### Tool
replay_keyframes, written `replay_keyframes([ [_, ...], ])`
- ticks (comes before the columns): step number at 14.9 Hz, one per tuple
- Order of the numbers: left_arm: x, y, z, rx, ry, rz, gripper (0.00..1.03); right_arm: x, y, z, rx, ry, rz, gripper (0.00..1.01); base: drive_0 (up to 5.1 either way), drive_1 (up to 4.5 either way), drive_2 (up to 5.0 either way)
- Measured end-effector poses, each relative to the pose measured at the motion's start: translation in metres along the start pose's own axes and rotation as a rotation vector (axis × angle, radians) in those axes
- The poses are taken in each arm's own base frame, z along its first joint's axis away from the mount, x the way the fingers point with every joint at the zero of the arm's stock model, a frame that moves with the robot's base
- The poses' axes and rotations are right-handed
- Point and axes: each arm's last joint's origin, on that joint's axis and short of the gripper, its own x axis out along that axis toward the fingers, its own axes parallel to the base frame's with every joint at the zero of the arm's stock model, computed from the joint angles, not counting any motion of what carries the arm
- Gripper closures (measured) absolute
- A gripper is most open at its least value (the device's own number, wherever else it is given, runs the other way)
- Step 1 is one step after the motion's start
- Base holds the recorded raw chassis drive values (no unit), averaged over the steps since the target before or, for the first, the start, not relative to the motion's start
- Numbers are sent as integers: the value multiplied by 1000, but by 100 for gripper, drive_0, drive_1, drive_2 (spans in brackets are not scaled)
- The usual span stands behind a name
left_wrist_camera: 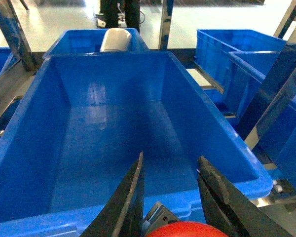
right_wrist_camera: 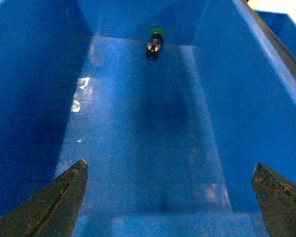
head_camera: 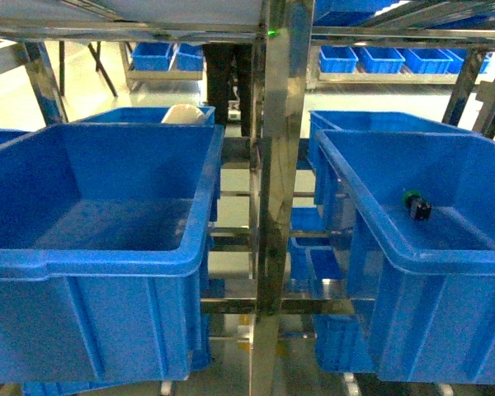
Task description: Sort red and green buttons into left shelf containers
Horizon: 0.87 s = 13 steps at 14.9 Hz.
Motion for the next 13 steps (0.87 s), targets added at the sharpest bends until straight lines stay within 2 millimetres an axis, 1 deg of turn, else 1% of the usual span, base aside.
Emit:
replay_keyframes([
  [1, 0, 0, 0, 0, 0, 0, 73, -28, 1, -10, 1, -44, -12, 3, 0, 0, 0],
  [2, 0, 0, 0, 0, 0, 0, 73, -48, 2, -17, 3, -92, -22, 3, 0, 0, 0],
  [3, 0, 0, 0, 0, 0, 0, 73, -67, 4, -30, 2, -107, -20, 3, 0, 0, 0],
  [4, 0, 0, 0, 0, 0, 0, 73, -81, 10, -50, 0, -88, -8, 3, 0, 0, 0],
  [5, 0, 0, 0, 0, 0, 0, 73, -89, 12, -63, 3, -76, -8, 3, 0, 0, 0],
  [8, 0, 0, 0, 0, 1, 0, 73, -96, 15, -76, 4, -60, -1, 3, 0, 0, 0],
  [10, 0, 0, 0, 0, 0, 0, 73, -117, 22, -110, 6, -22, 35, 3, 0, 0, 0],
  [12, 0, 0, 0, 0, 0, 0, 73, -124, 27, -124, -7, -2, 90, 3, 0, 0, 0],
  [13, 0, 0, 0, 0, 0, 0, 73, -129, 28, -137, -7, 21, 145, 3, 0, 0, 0],
])
